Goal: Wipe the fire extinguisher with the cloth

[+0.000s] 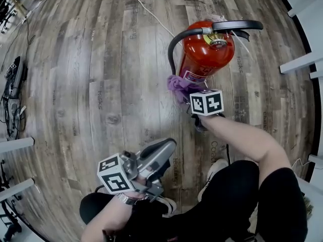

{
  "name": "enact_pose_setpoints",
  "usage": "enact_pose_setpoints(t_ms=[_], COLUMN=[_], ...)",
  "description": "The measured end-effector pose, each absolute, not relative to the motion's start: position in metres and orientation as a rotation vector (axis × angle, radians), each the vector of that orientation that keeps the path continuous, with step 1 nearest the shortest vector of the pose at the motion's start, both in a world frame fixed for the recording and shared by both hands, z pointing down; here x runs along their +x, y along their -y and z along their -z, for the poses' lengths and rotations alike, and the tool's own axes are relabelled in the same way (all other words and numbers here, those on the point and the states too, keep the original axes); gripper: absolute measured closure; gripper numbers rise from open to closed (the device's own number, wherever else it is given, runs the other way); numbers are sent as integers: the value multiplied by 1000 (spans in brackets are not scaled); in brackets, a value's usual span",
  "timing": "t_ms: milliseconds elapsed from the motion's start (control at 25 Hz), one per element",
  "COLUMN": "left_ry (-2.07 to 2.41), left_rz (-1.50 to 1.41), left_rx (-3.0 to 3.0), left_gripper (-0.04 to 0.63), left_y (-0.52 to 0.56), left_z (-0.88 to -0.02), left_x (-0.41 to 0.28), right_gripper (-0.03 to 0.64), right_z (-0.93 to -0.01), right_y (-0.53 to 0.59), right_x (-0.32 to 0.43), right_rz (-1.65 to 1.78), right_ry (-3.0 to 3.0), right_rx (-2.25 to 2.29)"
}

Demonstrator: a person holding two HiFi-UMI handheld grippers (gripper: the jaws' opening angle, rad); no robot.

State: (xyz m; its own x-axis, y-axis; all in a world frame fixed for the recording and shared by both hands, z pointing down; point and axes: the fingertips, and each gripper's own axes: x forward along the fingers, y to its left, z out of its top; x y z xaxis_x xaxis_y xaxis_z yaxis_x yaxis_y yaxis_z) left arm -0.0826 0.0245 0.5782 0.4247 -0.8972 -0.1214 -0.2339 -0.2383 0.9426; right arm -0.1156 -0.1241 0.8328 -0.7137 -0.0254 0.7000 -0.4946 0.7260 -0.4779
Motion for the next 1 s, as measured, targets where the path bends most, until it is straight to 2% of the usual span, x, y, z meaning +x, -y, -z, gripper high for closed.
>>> enact_pose_setpoints(t_ms=[440, 760, 1000], left_ry=[930, 991, 1226], left_rz=[863, 883, 833], left_rx=[1769, 1814, 1977], left_gripper=[598, 598, 598], left_y=[-3, 11, 31], left_z=[-570, -555, -519], left_x=[-59, -66, -105], right_gripper=[560, 560, 560], right_z=[-573, -533, -521], right_y=[135, 144, 122], right_x=[-116, -104, -95], right_rz=[-1046, -1023, -954], right_ry=[2747, 2833, 2847], right_rx=[240, 239, 141])
